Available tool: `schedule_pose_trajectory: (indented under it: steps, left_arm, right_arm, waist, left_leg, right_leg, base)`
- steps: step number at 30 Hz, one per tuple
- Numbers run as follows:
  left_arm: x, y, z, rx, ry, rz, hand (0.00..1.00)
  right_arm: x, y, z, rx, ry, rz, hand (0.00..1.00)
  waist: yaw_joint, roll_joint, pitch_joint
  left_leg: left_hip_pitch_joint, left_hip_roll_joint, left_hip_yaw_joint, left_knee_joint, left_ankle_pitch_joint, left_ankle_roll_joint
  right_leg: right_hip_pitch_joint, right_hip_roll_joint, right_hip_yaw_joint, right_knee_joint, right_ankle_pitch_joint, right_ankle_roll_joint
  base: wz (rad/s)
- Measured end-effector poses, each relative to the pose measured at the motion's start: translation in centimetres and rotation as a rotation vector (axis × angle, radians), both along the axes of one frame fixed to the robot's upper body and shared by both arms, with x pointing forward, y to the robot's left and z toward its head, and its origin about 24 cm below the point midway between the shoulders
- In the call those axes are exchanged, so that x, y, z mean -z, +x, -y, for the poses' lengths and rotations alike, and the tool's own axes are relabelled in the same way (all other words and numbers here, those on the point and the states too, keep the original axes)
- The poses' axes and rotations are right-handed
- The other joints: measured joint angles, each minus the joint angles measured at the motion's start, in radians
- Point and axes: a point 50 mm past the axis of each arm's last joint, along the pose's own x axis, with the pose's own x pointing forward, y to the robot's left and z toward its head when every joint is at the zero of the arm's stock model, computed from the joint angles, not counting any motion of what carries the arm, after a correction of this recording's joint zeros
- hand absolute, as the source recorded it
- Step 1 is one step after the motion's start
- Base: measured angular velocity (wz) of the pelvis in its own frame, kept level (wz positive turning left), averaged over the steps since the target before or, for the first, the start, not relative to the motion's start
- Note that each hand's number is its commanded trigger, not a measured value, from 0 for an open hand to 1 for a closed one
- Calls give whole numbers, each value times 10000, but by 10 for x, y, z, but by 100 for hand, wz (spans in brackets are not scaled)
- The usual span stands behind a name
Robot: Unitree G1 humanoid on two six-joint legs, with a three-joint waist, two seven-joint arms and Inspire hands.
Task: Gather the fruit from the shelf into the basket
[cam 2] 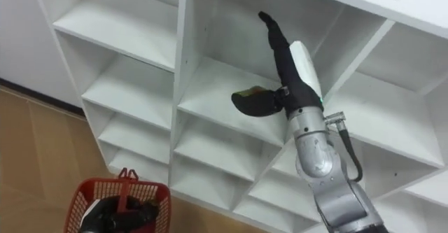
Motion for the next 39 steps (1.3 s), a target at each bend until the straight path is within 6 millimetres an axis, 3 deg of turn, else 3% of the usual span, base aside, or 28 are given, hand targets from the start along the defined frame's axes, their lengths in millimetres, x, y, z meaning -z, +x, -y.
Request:
schedule_pose_trajectory:
  steps: [3,6,10,15,20,32,39]
  left_arm:
    - [0,1,1,206,78,-95,100]
    - [-1,2,-2,351,124,-128,100]
    - [0,0,-4,372,33,-407,100]
    - [-1,0,-6,308,77,-561,100]
    - [-4,6,-5,700,214,-499,100]
    - [-2,6,0,695,52,-626,100]
    - [-3,7,0,688,33,-648,100]
  right_arm:
    - [1,12,8,409,-102,-341,0]
    - [-16,26,12,524,198,29,0]
    - [-21,41,24,962,298,-233,0]
    - [-14,50,33,1520,434,-939,0]
    - [-12,54,36,1759,271,-1197,0]
    - [10,55,46,2381,103,-2237,0]
    - [10,55,46,2377,316,-2258,0]
  waist:
    - [4,-74,10]
    - [56,-136,-4]
    - [85,-352,-137]
    - [124,-477,-64]
    - [214,-495,-46]
    - [431,-263,139]
    - [294,-200,111]
  left_leg:
    - [-143,1,-125,40,-1,-4]
    - [-292,8,-179,46,1,-8]
    - [-284,7,-332,54,2,-9]
    - [-334,-35,-440,63,4,-5]
    - [-920,-61,-459,286,4,-5]
    - [-1580,-72,-518,503,9,-13]
    - [-1756,-80,-481,605,10,-14]
  right_leg:
    - [-66,-7,-122,2,0,0]
    - [-200,3,-129,-3,0,0]
    - [-188,15,-98,-6,0,0]
    - [-187,-18,-95,-22,-1,1]
    - [-644,-37,-94,-7,-1,2]
    - [-1135,-56,-193,6,17,-23]
    - [-1250,-64,-129,5,17,-22]
  base:
    - [12]
    - [5]
    - [12]
    - [7]
    - [2]
    - [3]
    - [2]
